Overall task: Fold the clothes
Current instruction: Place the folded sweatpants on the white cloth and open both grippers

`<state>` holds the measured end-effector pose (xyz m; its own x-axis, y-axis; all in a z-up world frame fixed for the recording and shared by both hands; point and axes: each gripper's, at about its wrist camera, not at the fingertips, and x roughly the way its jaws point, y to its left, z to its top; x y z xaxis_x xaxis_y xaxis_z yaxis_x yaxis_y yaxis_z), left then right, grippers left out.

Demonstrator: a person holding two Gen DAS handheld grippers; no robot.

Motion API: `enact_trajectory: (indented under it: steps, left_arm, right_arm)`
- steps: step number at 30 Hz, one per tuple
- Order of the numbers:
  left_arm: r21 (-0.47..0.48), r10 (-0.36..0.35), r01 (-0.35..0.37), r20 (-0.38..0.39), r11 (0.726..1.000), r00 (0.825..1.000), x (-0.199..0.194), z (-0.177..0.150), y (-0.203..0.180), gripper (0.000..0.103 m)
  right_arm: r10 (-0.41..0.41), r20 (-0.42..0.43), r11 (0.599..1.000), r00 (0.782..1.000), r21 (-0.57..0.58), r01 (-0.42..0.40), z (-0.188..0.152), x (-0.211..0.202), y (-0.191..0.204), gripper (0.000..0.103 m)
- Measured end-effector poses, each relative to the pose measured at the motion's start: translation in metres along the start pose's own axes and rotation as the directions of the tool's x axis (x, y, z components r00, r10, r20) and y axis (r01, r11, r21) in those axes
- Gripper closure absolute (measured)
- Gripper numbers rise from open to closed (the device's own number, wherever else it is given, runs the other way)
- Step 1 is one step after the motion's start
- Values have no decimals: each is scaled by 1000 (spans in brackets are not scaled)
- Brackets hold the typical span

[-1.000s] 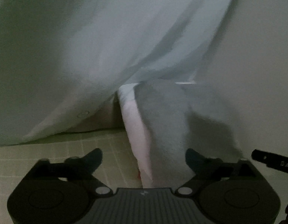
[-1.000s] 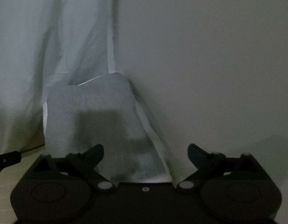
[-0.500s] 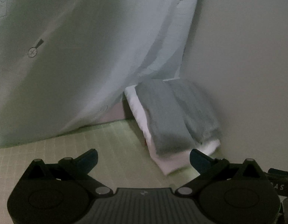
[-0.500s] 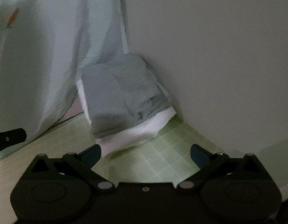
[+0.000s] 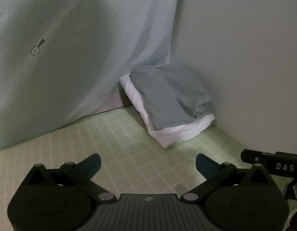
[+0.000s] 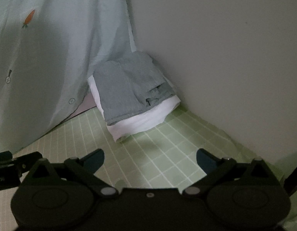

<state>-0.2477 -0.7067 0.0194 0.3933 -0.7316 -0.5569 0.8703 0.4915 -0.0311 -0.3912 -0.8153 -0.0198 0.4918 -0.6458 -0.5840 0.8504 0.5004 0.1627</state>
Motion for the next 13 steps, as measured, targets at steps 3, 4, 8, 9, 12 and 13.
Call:
enact_trajectory:
  steps: [3,4,8,9,12,13]
  left_arm:
    - [5,-6,6,12,1000,1000,-2,2,-1,0]
    - [6,-9,9,12,1000,1000,-2,2,-2,0]
    - [3,-25,25,10,1000,1000,-2,3,-3,0]
    - [-1,-35,35,9,999,999,-3,2,-3,0]
    - [0,-47,47,11,999,999,-4,2,-4,0]
    - [2,-48,48,12,999,999,-4,2,-5,0]
  right_arm:
    - [-6,1,1000,1000,-1,6,-1,0,-2,0]
    - [-9,2,1000,1000,-2,9,-2,0,-2,0]
    - [-16,10,1000,1000,-9,16,-2,0,-3,0]
    - [-17,11,1000,1000,-9,17,-2,0,-3,0]
    - [-17,12,1000,1000,-11,18,-1,1,-4,0]
    - [-15,11,1000,1000,-14,15,-1,2,-4,0]
